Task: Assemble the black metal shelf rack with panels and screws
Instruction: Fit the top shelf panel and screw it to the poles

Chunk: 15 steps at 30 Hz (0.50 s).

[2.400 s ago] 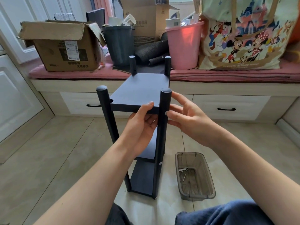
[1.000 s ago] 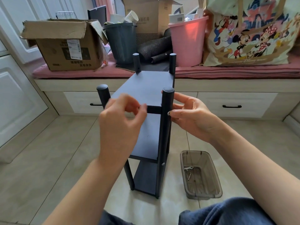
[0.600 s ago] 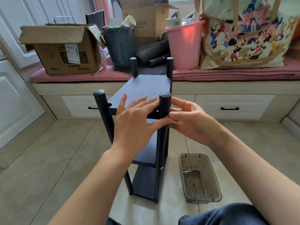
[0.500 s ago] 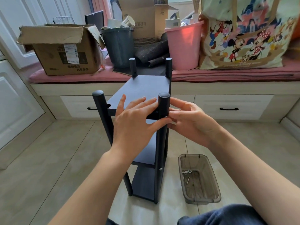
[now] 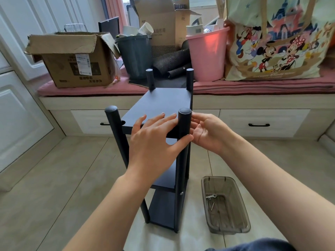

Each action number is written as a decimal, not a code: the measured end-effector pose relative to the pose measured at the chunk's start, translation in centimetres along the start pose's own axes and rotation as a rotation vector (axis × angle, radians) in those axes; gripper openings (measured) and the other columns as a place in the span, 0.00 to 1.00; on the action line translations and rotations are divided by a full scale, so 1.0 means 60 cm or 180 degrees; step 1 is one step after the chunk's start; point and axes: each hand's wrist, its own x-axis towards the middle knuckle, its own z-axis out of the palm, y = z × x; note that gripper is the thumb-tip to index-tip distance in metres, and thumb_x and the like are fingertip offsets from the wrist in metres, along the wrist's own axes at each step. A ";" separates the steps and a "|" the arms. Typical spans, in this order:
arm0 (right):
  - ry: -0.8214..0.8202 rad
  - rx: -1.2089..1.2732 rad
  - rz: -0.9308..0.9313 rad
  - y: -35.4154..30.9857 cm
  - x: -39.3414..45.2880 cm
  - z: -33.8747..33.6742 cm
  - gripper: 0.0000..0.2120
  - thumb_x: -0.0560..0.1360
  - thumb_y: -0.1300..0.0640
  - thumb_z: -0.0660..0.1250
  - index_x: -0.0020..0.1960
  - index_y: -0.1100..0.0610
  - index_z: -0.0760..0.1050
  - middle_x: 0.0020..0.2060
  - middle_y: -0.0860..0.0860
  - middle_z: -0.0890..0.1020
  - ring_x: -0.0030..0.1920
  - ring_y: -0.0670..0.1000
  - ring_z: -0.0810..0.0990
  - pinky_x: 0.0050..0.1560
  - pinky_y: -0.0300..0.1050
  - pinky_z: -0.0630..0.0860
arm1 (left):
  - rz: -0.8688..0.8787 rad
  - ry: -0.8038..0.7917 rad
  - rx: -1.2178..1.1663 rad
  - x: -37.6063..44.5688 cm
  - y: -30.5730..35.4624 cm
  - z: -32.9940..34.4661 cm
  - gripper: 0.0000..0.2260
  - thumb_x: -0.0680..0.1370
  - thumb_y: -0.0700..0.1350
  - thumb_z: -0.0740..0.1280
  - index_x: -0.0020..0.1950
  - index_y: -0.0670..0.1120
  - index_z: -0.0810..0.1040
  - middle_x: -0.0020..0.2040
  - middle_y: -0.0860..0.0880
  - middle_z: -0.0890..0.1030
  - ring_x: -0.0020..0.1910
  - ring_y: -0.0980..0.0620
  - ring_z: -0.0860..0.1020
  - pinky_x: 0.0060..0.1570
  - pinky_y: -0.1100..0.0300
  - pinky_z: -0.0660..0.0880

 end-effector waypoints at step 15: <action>-0.0014 -0.0886 -0.0151 -0.008 0.000 0.022 0.15 0.79 0.64 0.65 0.63 0.71 0.73 0.48 0.63 0.84 0.42 0.57 0.86 0.36 0.44 0.81 | -0.0059 -0.0084 0.0083 0.000 -0.016 -0.012 0.25 0.75 0.67 0.60 0.70 0.62 0.75 0.69 0.62 0.75 0.73 0.52 0.70 0.71 0.53 0.57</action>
